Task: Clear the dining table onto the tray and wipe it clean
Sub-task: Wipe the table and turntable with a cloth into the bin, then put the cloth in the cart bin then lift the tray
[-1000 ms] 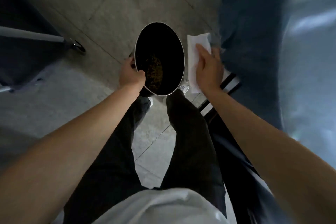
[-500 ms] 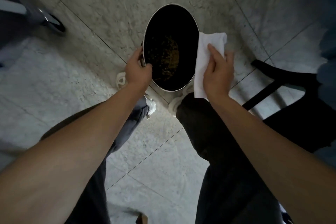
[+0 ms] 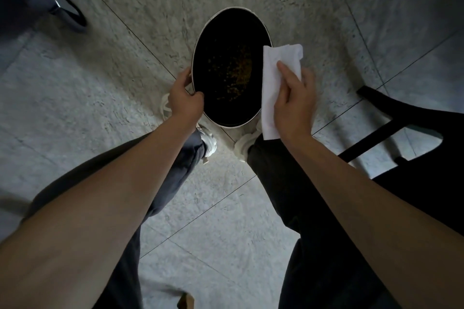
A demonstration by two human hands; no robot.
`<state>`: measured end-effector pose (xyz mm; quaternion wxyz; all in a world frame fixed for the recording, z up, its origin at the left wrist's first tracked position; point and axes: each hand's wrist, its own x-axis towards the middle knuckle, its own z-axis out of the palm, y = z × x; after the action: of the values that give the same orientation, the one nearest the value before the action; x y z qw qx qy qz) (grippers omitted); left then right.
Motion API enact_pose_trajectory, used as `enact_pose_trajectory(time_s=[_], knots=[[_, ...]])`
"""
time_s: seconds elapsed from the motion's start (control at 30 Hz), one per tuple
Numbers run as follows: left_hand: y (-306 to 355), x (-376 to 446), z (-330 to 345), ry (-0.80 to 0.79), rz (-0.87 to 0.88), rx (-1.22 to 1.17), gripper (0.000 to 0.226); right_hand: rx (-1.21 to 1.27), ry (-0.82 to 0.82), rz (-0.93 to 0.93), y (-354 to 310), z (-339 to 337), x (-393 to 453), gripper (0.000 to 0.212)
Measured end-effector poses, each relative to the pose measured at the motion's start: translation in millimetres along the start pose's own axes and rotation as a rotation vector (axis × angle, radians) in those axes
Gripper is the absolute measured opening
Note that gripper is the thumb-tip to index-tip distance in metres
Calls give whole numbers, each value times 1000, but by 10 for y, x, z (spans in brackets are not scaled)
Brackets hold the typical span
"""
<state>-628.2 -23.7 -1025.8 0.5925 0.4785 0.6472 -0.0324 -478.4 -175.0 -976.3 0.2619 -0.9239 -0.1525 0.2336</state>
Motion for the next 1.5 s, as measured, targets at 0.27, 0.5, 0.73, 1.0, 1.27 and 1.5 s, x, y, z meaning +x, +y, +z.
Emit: enact_pose_trajectory(time_s=[0.27,0.5,0.73,1.0,1.27,1.5], knots=[[584,-593,-206,-175,-261,11,31,-42,-36,8,-611,-563,-384,40],[1774,-2081,-593,-453,-291,-282,31,-4,-50,-54,-1771,-1556,-977,39],[2927,-3440,-1187,-633,38,-282,28,207,73,-143,-2970,-2709,-1494,40],[3865,-4214,-2019,-609,374,-186,22,745,-326,2,-3951,-3844,-1702,56],[4443,-4358,-2698,-565,536,-137,19,900,-446,-117,-4599,-4062,-1465,33],[4812,-4136,-3089,-461,554,-179,17,925,-525,-155,-5147,-3973,-997,37]])
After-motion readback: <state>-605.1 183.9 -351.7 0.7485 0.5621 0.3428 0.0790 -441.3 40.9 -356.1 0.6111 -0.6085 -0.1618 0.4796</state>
